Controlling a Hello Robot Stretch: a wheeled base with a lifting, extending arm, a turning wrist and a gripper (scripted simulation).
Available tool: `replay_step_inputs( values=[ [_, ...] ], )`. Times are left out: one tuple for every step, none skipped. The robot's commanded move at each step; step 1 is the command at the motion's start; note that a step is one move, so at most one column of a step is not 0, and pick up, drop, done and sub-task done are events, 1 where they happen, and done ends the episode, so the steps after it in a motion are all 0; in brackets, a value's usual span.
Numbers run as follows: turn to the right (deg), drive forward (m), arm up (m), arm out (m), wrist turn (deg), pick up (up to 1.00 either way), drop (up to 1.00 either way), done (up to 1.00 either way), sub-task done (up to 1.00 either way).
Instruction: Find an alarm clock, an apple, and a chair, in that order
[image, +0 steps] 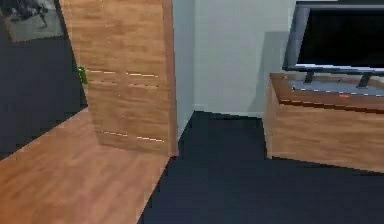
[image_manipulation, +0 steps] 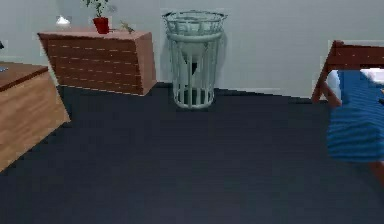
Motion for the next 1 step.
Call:
replay_step_inputs(
  values=[
    [-33.0,0.0,0.0,0.0,0.0,0.0,0.0,0.0,0.0]
  ],
)
